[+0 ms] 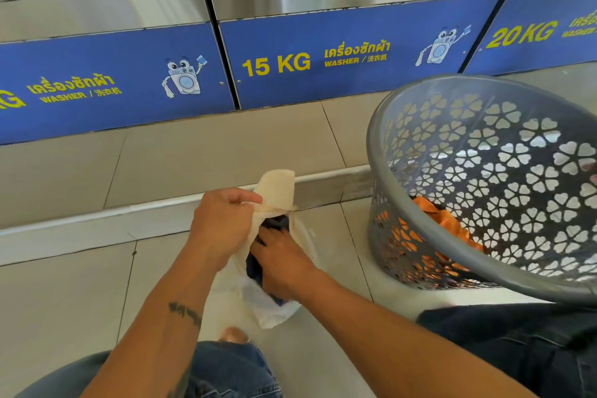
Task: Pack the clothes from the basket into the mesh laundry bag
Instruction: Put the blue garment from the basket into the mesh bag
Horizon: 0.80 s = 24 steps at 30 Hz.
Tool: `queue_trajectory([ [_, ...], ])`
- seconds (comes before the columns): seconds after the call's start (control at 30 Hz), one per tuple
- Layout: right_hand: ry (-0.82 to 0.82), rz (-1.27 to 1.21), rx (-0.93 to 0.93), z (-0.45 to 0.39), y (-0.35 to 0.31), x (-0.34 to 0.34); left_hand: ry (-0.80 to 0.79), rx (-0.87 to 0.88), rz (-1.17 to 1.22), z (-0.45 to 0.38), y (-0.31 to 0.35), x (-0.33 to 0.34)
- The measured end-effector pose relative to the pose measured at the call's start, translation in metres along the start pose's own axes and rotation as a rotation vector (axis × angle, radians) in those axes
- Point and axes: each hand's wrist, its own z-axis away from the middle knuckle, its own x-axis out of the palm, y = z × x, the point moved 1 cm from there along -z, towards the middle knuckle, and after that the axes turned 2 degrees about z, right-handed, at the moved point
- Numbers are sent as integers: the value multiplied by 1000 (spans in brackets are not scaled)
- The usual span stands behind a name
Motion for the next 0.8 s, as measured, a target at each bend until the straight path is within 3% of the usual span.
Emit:
queue_trajectory([
  [0.17, -466, 175, 451, -19, 40, -17, -4, 31, 26, -1, 6, -4],
  [0.23, -469, 156, 517, -18, 54, -24, -5, 87, -57, -1, 7, 3],
  [0.33, -262, 114, 493, -4, 52, -26, 38, 185, -152, -6, 9, 13],
  [0.47, -22, 94, 254, 17, 22, -21, 94, 245, -177, -11, 6, 19],
  [0.53, -137, 117, 177, 23, 15, -12, 107, 259, -171, -7, 6, 18],
  [0.63, -414, 106, 245, 33, 20, -7, 104, 215, -109, 1, 6, 11],
  [0.8, -345, 29, 200, 36, 11, -48, 50, 243, -133, 13, 10, 11],
])
